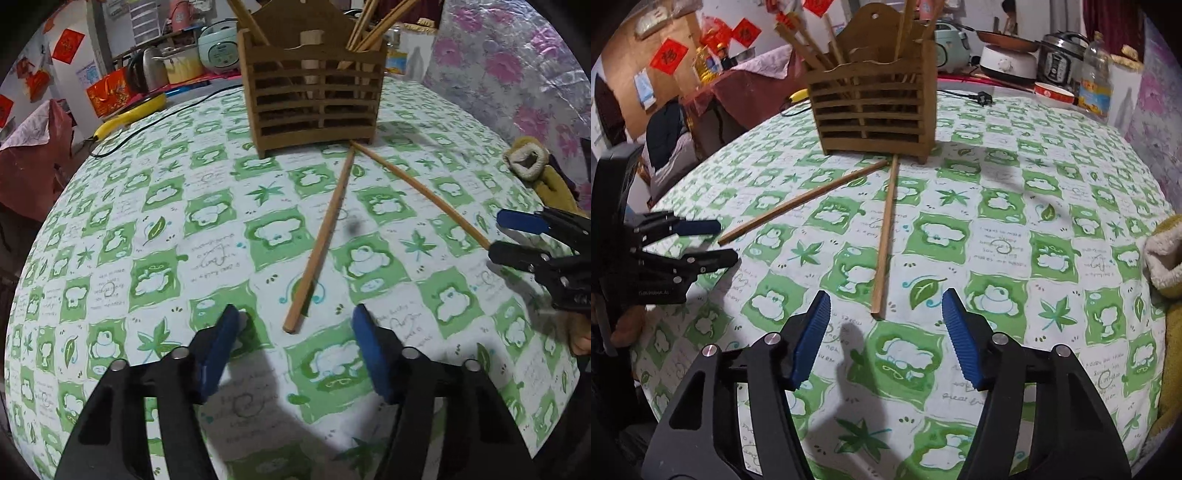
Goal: Organize utensils
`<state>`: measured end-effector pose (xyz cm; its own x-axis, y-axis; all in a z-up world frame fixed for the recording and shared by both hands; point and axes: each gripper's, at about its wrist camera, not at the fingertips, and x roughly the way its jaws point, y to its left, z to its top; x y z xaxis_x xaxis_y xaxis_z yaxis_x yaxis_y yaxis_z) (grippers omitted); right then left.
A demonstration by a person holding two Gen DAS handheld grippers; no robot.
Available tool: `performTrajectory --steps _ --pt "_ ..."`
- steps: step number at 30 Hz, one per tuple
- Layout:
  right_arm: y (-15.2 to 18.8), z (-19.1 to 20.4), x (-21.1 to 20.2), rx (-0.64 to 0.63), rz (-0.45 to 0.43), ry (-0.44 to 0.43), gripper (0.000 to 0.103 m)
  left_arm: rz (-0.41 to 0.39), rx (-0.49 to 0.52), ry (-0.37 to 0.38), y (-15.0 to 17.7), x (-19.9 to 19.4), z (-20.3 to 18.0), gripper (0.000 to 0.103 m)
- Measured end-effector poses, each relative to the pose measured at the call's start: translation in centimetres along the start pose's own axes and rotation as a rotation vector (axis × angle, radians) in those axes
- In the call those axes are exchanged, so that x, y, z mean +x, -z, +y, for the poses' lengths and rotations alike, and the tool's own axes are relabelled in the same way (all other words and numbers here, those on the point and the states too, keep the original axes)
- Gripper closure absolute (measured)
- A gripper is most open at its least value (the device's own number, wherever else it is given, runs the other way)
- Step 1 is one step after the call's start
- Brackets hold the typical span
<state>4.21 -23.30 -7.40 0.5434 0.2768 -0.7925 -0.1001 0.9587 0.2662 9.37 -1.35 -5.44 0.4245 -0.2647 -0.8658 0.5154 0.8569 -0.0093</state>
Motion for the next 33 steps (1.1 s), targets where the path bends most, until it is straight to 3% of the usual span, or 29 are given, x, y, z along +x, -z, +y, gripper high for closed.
performTrajectory --steps 2,10,18,20,22,24,33 --pt "0.0 -0.4 0.1 0.018 0.009 -0.004 0.041 -0.004 0.012 0.014 0.1 -0.1 -0.3 0.049" --pt "0.0 -0.4 -0.1 0.023 -0.003 -0.008 0.043 -0.010 0.009 0.027 0.2 -0.3 -0.3 0.052" --pt "-0.5 0.9 1.2 -0.022 0.041 0.001 0.070 -0.019 0.023 0.020 -0.3 0.0 -0.7 0.074" --pt "-0.5 1.0 1.6 -0.027 0.055 0.016 0.076 -0.022 0.035 0.034 -0.2 -0.1 -1.0 0.089" --pt "-0.6 1.1 1.7 -0.024 0.054 0.025 0.083 -0.023 0.037 0.044 -0.1 -0.1 -1.1 0.096" --pt "-0.6 0.9 1.7 -0.015 0.054 0.016 0.096 -0.027 0.033 0.046 -0.1 -0.2 -1.1 0.096" --pt "-0.2 -0.1 -0.6 0.035 -0.045 0.009 0.097 -0.091 0.002 0.050 0.4 -1.8 -0.6 0.097"
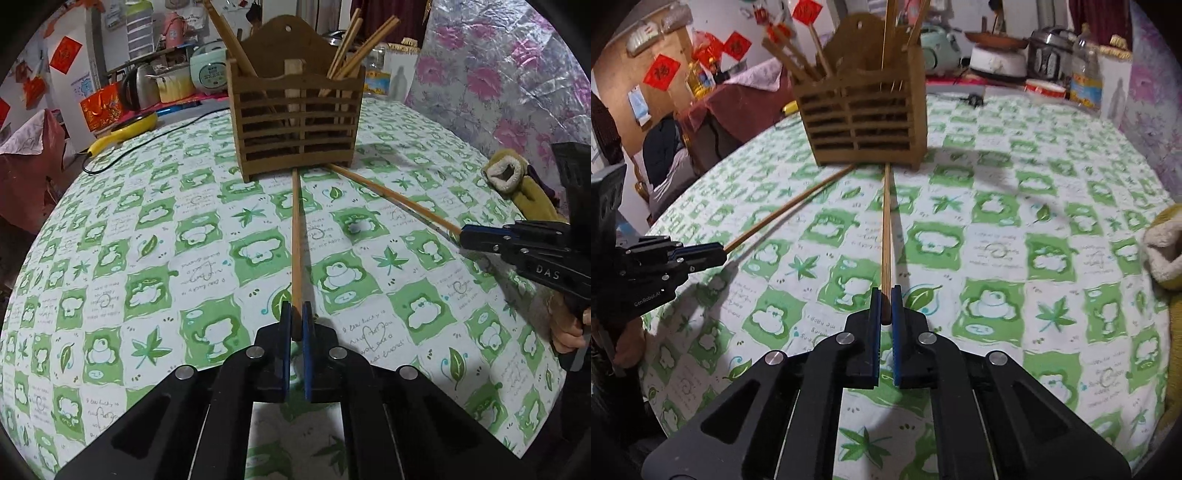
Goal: Organize utensils
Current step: 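Close the left tool on a bamboo chopstick while the right tool grasps the other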
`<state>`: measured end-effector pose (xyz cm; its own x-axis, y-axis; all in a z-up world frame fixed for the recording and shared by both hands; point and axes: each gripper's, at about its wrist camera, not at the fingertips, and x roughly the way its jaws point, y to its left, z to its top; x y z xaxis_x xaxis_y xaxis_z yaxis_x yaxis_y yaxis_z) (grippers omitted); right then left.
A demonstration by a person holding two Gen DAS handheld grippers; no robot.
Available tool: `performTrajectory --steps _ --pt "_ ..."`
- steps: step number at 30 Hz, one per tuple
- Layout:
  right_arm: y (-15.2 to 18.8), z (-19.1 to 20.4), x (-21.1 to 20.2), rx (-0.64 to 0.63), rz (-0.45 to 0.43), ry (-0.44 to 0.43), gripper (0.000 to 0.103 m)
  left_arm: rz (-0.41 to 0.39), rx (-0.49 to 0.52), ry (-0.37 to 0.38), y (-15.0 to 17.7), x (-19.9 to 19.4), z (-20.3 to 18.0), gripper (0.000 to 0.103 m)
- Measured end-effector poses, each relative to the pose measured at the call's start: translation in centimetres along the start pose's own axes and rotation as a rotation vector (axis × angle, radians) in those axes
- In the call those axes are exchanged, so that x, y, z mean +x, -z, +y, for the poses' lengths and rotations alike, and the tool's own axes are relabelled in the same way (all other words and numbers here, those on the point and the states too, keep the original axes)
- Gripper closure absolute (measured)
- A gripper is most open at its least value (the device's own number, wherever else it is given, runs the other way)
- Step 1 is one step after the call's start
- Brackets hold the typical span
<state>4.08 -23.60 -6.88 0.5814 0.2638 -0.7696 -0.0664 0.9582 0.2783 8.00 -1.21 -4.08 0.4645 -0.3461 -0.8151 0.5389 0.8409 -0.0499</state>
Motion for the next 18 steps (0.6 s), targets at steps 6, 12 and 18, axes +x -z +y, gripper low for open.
performTrajectory --steps 6,12,18 --pt "0.1 0.5 -2.1 -0.023 -0.062 0.028 0.097 -0.021 0.005 -0.011 0.8 -2.0 -0.7 0.097" --pt "-1.9 1.3 -5.8 -0.039 -0.180 0.036 0.097 -0.102 -0.024 -0.024 -1.3 -5.3 -0.4 0.097" --pt "-6.7 1.6 -8.4 -0.015 -0.283 0.032 0.097 -0.164 -0.070 -0.008 -6.4 -7.3 0.5 0.097"
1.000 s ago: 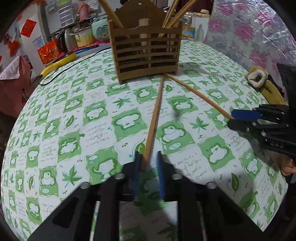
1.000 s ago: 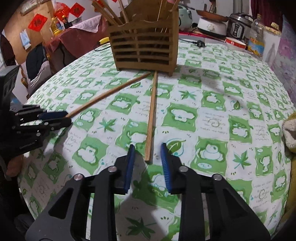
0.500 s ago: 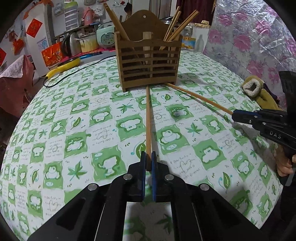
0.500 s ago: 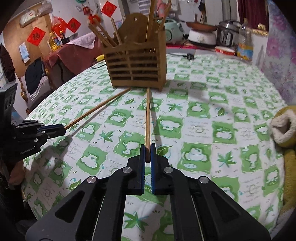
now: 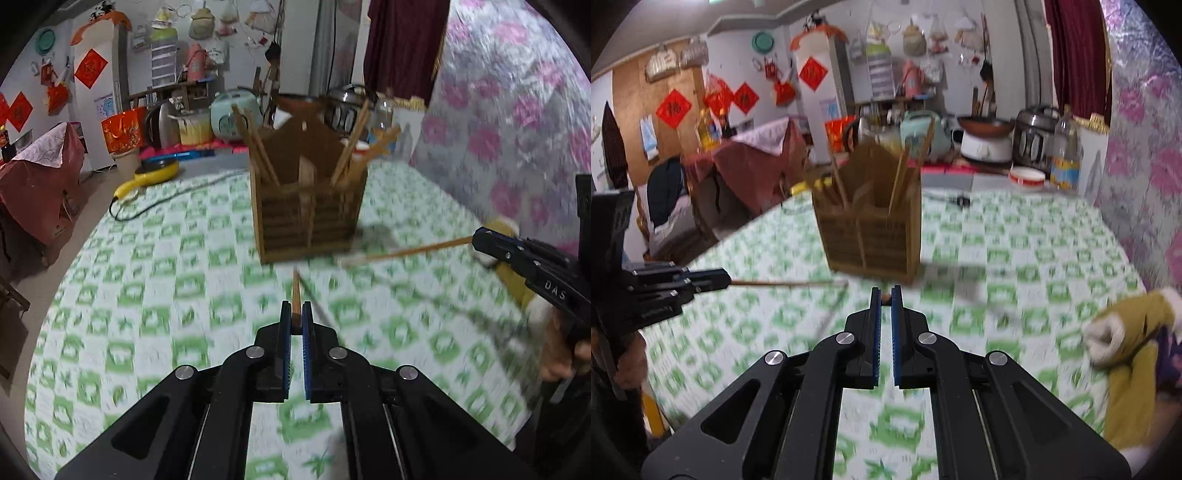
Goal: Organize utensils
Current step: 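Close the left tool on a bamboo chopstick while the right tool grasps the other, then lift both chopsticks up and lower them into the wooden holder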
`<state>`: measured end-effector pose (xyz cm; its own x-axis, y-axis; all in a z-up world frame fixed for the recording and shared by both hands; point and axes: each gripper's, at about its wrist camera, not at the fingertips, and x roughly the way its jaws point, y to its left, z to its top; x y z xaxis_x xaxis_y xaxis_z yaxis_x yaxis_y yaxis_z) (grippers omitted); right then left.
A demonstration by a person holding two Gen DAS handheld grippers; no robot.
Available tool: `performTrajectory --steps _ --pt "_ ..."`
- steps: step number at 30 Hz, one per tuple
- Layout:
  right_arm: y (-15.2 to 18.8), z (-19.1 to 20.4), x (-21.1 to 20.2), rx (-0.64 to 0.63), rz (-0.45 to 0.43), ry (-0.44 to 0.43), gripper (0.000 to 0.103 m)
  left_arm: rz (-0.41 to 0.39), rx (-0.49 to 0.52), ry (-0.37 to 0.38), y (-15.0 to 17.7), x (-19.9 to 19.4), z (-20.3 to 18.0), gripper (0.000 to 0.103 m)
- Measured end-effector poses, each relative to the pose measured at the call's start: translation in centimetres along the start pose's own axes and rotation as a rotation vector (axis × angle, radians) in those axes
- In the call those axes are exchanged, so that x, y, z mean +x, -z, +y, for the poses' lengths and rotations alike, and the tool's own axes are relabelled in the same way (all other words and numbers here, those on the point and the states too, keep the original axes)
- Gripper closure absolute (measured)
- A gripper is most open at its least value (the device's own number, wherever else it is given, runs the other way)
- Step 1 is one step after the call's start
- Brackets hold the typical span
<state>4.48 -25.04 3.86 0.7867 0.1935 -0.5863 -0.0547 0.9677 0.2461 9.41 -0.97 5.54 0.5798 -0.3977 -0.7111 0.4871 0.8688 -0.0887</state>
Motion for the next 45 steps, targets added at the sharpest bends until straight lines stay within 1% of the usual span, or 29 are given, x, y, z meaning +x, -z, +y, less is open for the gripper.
performTrajectory --steps 3,6,12,16,19,21,25,26,29,32,33,36,38,41,45 --pt "-2.3 -0.1 0.1 0.022 -0.023 -0.014 0.097 -0.002 -0.018 0.022 -2.5 0.2 0.2 0.097" --pt "-4.0 0.2 0.7 0.034 -0.026 -0.019 0.097 0.024 -0.041 0.050 -4.2 0.9 0.5 0.097" --pt "-5.2 0.3 2.9 0.050 -0.005 -0.023 0.097 0.047 -0.055 0.058 -5.8 2.2 0.4 0.097" --pt "-6.1 0.7 3.3 0.046 -0.010 -0.022 0.097 0.036 -0.069 0.070 -7.1 2.4 0.3 0.097" --pt "-7.8 1.0 2.3 0.035 -0.053 -0.023 0.097 -0.032 -0.073 0.083 -9.1 0.1 0.2 0.097" --pt "-9.4 1.1 1.0 0.036 -0.100 -0.033 0.097 -0.093 -0.068 0.090 -10.7 -2.3 0.1 0.097" --pt "-12.7 1.2 -1.5 0.059 -0.214 -0.056 0.097 -0.193 -0.072 0.070 -13.7 -5.7 -0.4 0.097" --pt "-13.3 1.2 -2.0 0.072 -0.249 -0.061 0.097 -0.216 -0.074 0.067 -14.5 -6.2 -0.5 0.097" --pt "-14.1 1.4 -2.0 0.077 -0.300 -0.044 0.097 -0.277 -0.088 0.045 -16.3 -6.9 -0.9 0.097" --pt "-14.1 1.2 -0.8 0.071 -0.303 -0.018 0.097 -0.337 -0.105 0.016 -17.4 -6.8 -0.9 0.097" --pt "-14.2 1.0 -0.3 0.069 -0.295 -0.012 0.097 -0.364 -0.109 -0.007 -17.7 -6.6 -1.0 0.097" --pt "-14.5 0.2 1.1 0.082 -0.271 -0.012 0.097 -0.391 -0.112 -0.066 -18.3 -5.3 -1.2 0.097" --pt "-14.6 -0.2 2.1 0.091 -0.256 -0.012 0.097 -0.379 -0.121 -0.071 -18.4 -3.9 -0.8 0.097" --pt "-14.9 -0.8 3.7 0.101 -0.230 -0.019 0.097 -0.327 -0.140 -0.031 -18.6 -1.2 0.0 0.097" --pt "-14.9 -1.1 5.4 0.105 -0.201 -0.023 0.097 -0.269 -0.160 -0.029 -18.1 2.1 1.2 0.097"
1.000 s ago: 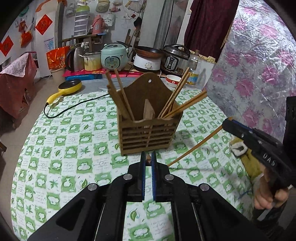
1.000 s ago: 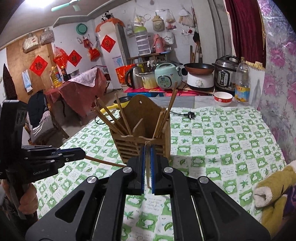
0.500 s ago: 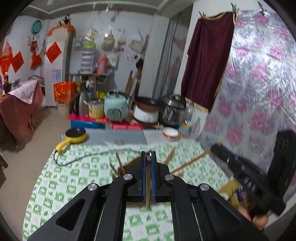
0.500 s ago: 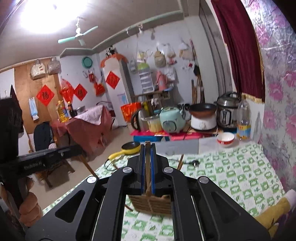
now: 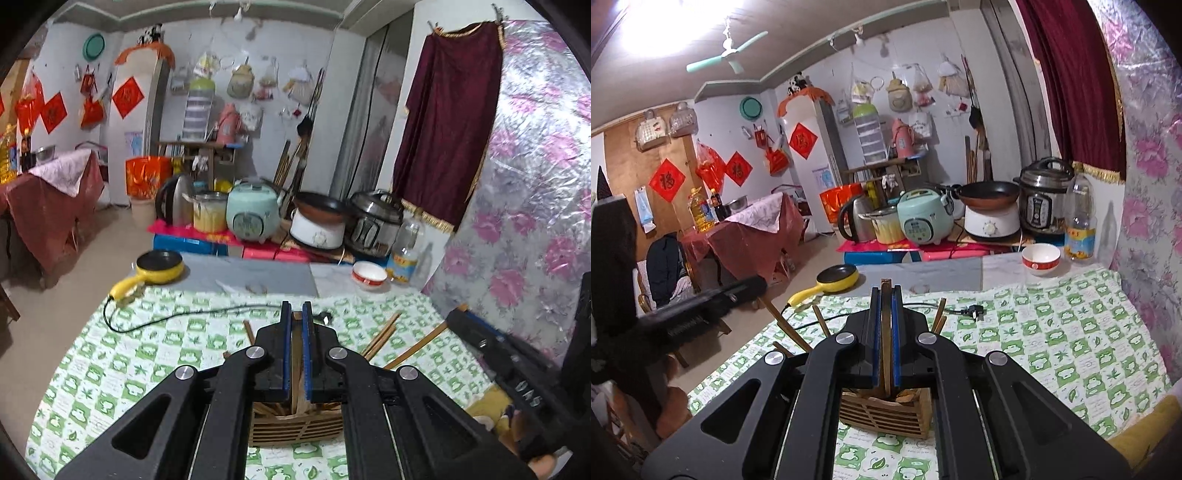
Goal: Organize utensils
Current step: 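Lift both chopsticks up and lower them into the wooden holder, then open both tools to release the chopsticks into the holder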
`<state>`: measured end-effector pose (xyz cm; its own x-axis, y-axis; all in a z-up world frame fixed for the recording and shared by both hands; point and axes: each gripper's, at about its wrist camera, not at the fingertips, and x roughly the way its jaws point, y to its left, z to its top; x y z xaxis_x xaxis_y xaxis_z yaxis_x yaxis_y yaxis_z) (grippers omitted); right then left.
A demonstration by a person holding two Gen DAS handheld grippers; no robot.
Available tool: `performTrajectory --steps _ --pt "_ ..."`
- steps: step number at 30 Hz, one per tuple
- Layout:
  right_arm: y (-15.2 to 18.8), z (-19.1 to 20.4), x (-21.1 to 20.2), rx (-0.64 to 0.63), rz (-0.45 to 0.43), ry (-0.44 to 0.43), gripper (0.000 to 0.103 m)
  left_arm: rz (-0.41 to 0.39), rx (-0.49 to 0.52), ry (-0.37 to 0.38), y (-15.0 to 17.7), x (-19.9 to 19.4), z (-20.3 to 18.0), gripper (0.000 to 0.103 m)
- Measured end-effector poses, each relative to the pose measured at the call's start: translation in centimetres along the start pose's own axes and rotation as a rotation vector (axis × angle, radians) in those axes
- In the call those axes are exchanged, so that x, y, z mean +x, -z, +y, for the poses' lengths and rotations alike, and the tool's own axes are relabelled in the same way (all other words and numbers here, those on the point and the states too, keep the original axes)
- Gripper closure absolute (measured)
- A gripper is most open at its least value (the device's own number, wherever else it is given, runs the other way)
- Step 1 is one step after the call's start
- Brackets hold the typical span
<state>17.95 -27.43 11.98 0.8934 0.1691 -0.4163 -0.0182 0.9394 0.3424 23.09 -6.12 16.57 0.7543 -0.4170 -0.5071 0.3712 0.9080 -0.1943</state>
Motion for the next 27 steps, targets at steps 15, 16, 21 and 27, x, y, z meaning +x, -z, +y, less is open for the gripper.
performTrajectory --steps 15,16,21,27 --pt "1.6 -0.3 2.3 -0.012 0.077 0.067 0.067 0.056 -0.117 -0.042 0.7 1.5 3.3 0.022" --pt "1.5 -0.3 2.1 -0.013 0.069 0.073 0.066 0.052 -0.117 -0.048 0.7 1.4 3.3 0.021" --pt "1.5 -0.7 1.7 -0.004 0.052 0.089 0.044 0.041 -0.116 -0.078 0.6 1.1 3.3 0.008" --pt "1.8 -0.6 1.7 0.024 0.044 0.101 0.021 0.001 -0.076 -0.170 0.4 0.5 3.0 0.006"
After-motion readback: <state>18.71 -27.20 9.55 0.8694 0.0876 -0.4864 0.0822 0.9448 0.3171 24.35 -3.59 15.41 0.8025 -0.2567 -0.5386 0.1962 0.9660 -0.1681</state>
